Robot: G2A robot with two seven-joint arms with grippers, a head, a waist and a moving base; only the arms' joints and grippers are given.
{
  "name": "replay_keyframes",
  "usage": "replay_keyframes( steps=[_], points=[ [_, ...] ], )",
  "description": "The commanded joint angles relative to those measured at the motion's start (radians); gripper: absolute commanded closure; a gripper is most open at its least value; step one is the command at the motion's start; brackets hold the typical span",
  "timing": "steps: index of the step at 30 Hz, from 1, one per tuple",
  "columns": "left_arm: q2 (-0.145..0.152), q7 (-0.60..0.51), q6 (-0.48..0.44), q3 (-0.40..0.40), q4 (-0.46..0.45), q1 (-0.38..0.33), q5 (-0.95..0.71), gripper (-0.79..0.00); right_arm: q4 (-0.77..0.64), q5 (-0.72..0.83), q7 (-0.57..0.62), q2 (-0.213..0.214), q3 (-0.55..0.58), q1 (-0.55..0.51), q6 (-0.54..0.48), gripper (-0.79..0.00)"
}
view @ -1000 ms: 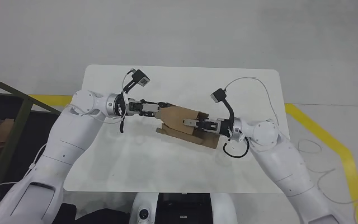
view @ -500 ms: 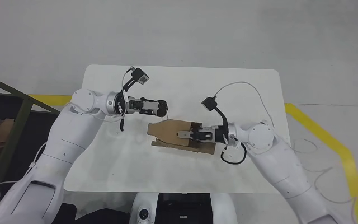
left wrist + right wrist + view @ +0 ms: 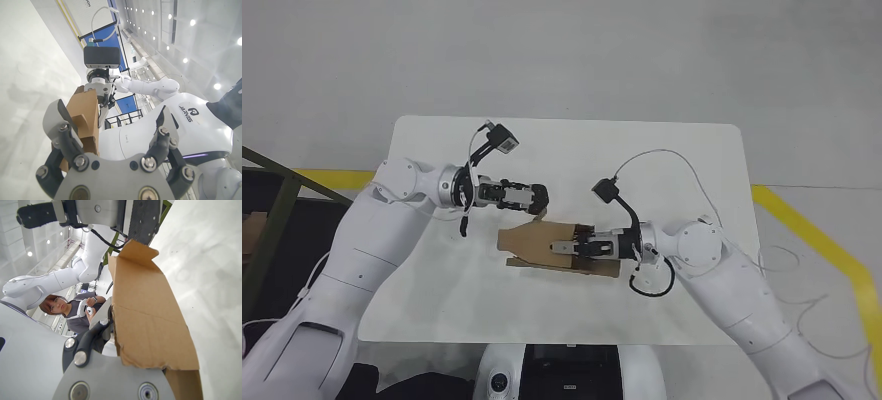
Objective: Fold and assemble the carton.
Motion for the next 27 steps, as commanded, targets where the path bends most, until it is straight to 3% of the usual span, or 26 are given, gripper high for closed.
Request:
replay_keyframes(
  steps=[1, 15, 27],
  points=[
    [-0.001, -0.003, 0.003, 0.004, -0.003, 0.000, 0.000, -0.785, 0.003, 0.002, 0.000, -0.001, -0.003, 0.003, -0.001, 0.000],
    [-0.005, -0.008, 0.008, 0.021, 0.007, -0.013, 0.001, -0.785, 0.020, 0.010, -0.004, -0.005, -0.007, 0.013, -0.002, 0.000],
    [0.004, 0.019, -0.019, -0.014, 0.024, 0.008, 0.027, -0.785, 0.025, 0.025, -0.044, 0.014, 0.091, -0.009, 0.001, 0.000]
  ],
)
